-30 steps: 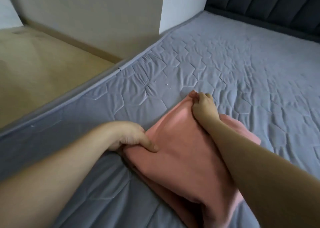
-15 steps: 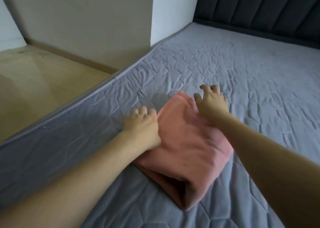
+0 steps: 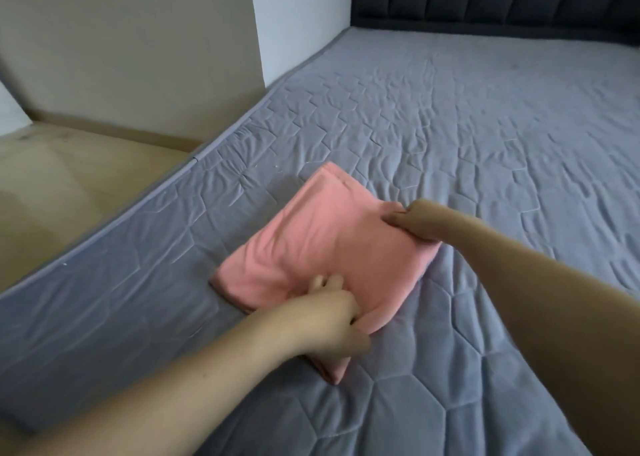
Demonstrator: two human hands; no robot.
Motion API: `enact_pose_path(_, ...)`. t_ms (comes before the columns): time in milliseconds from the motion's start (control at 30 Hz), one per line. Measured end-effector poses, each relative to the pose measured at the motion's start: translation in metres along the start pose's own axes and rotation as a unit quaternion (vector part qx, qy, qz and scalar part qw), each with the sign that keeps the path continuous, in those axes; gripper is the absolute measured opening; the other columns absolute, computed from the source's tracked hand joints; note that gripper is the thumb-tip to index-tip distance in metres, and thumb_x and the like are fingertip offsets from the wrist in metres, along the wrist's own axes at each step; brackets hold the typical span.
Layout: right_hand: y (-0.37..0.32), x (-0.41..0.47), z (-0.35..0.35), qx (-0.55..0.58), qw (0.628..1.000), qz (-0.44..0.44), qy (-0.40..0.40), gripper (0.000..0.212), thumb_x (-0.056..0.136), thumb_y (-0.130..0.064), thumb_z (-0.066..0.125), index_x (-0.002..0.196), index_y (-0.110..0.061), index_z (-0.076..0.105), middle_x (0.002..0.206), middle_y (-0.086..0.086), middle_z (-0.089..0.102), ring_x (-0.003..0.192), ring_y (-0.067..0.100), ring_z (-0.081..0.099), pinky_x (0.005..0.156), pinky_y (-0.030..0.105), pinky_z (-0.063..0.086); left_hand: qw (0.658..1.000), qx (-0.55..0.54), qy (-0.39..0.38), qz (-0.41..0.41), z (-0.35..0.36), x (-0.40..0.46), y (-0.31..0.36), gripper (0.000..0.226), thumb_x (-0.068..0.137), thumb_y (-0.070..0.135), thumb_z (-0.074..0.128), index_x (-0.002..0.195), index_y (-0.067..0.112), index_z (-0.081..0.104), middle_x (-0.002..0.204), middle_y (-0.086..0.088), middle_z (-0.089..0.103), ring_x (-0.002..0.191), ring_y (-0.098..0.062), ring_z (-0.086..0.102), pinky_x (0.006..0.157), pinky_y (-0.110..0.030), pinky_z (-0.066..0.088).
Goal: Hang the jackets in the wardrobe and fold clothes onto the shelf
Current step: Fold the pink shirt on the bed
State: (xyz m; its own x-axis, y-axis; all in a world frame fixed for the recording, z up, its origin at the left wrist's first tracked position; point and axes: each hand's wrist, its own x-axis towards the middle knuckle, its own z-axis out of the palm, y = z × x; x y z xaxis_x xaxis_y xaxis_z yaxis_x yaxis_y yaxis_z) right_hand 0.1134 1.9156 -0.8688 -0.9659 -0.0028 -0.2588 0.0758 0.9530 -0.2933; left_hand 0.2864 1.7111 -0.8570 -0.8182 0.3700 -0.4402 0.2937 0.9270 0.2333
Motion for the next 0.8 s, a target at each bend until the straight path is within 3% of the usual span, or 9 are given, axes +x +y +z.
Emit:
enact_pose_path(167, -0.014, -0.010, 0.004, -0.063, 0.997, -0.025, -0.033, 0.056, 0.098, -0.053, 0.040, 0.129, -0.010, 0.056, 0.134, 0.015, 0.055, 0.121, 0.030, 0.051, 0.093, 0.035, 0.036, 0.987, -0.128, -0.095, -0.027, -0.009, 0.000, -0.006, 0.033, 0.068, 0.054, 0.062, 0.082, 0.024, 0.062, 0.112, 0.002, 0.048, 0.115, -0.024, 0.045, 0.101, -0.039, 0.045)
enact_pose_path(233, -0.025, -0.013, -0.002, -0.098, 0.993, -0.037, -0.046, 0.041, 0.100, -0.037, 0.041, 0.131, -0.012, 0.053, 0.137, 0.014, 0.051, 0.118, 0.029, 0.051, 0.101, 0.037, 0.037, 0.910, -0.351, -0.214, -0.052, -0.017, -0.001, -0.016, 0.040, 0.074, 0.035, 0.071, 0.105, 0.016, 0.056, 0.106, -0.010, 0.070, 0.108, -0.030, 0.065, 0.096, -0.037, 0.053)
enact_pose_path(300, -0.047, -0.016, -0.006, -0.151, 0.987, -0.044, -0.029, 0.047, 0.095, -0.024, 0.047, 0.141, -0.014, 0.040, 0.146, 0.016, 0.039, 0.125, 0.033, 0.045, 0.106, 0.045, 0.037, 0.842, -0.426, -0.328, -0.041, -0.026, -0.006, -0.034, 0.058, 0.083, 0.024, 0.073, 0.128, 0.011, 0.039, 0.103, -0.006, 0.074, 0.104, -0.017, 0.069, 0.093, -0.024, 0.053)
enact_pose_path(400, -0.090, -0.018, -0.005, -0.083, 0.993, -0.078, -0.018, 0.054, 0.091, -0.024, 0.046, 0.143, -0.017, 0.033, 0.143, 0.015, 0.039, 0.120, 0.034, 0.046, 0.095, 0.045, 0.042, 0.892, -0.297, -0.340, -0.023, -0.046, -0.009, -0.057, 0.056, 0.081, 0.045, 0.072, 0.123, 0.012, 0.055, 0.116, 0.011, 0.070, 0.109, 0.005, 0.060, 0.091, -0.010, 0.042)
enact_pose_path(500, -0.125, -0.007, -0.003, 0.132, 0.988, -0.062, -0.057, 0.050, 0.092, -0.043, 0.047, 0.135, -0.017, 0.045, 0.141, 0.011, 0.045, 0.105, 0.026, 0.052, 0.081, 0.033, 0.037, 0.953, -0.272, -0.075, -0.108, -0.072, 0.006, -0.083, 0.037, 0.085, 0.045, 0.056, 0.088, 0.010, 0.068, 0.085, -0.008, 0.073, 0.068, -0.015, 0.063, 0.062, -0.023, 0.046)
enact_pose_path(567, -0.135, 0.011, 0.001, 0.169, 0.984, -0.038, -0.037, 0.081, 0.085, -0.068, 0.044, 0.147, -0.017, 0.034, 0.152, 0.013, 0.034, 0.133, 0.032, 0.039, 0.100, 0.041, 0.032, 0.961, -0.145, 0.144, -0.186, -0.078, 0.020, -0.101, 0.048, 0.089, 0.054, 0.046, 0.103, 0.012, 0.063, 0.106, -0.014, 0.067, 0.091, -0.025, 0.066, 0.071, -0.030, 0.048)
enact_pose_path(667, -0.137, 0.031, 0.021, 0.038, 0.999, -0.032, 0.016, 0.086, 0.073, -0.084, 0.034, 0.132, -0.022, 0.047, 0.144, 0.015, 0.046, 0.131, 0.035, 0.042, 0.104, 0.048, 0.032, 0.934, -0.031, 0.255, -0.248, -0.036, 0.036, -0.113, 0.070, 0.093, 0.065, 0.032, 0.123, 0.005, 0.051, 0.126, -0.020, 0.059, 0.116, -0.037, 0.057, 0.090, -0.040, 0.046)
enact_pose_path(733, -0.133, 0.043, 0.039, 0.043, 0.995, -0.028, 0.090, 0.058, 0.070, -0.080, 0.036, 0.091, -0.027, 0.051, 0.120, 0.009, 0.062, 0.105, 0.030, 0.055, 0.089, 0.046, 0.039, 0.911, 0.028, 0.344, -0.226, 0.002, 0.041, -0.113, 0.061, 0.093, 0.060, 0.022, 0.096, 0.011, 0.059, 0.102, -0.016, 0.068, 0.095, -0.037, 0.065, 0.075, -0.039, 0.049)
enact_pose_path(800, -0.127, 0.053, 0.057, 0.063, 0.987, -0.037, 0.141, 0.053, 0.073, -0.078, 0.035, 0.078, -0.027, 0.045, 0.101, 0.007, 0.067, 0.088, 0.027, 0.056, 0.075, 0.040, 0.037, 0.894, -0.010, 0.393, -0.217, 0.014, 0.044, -0.119, 0.060, 0.090, 0.056, 0.018, 0.075, 0.013, 0.058, 0.083, -0.014, 0.069, 0.079, -0.038, 0.065, 0.062, -0.037, 0.045)
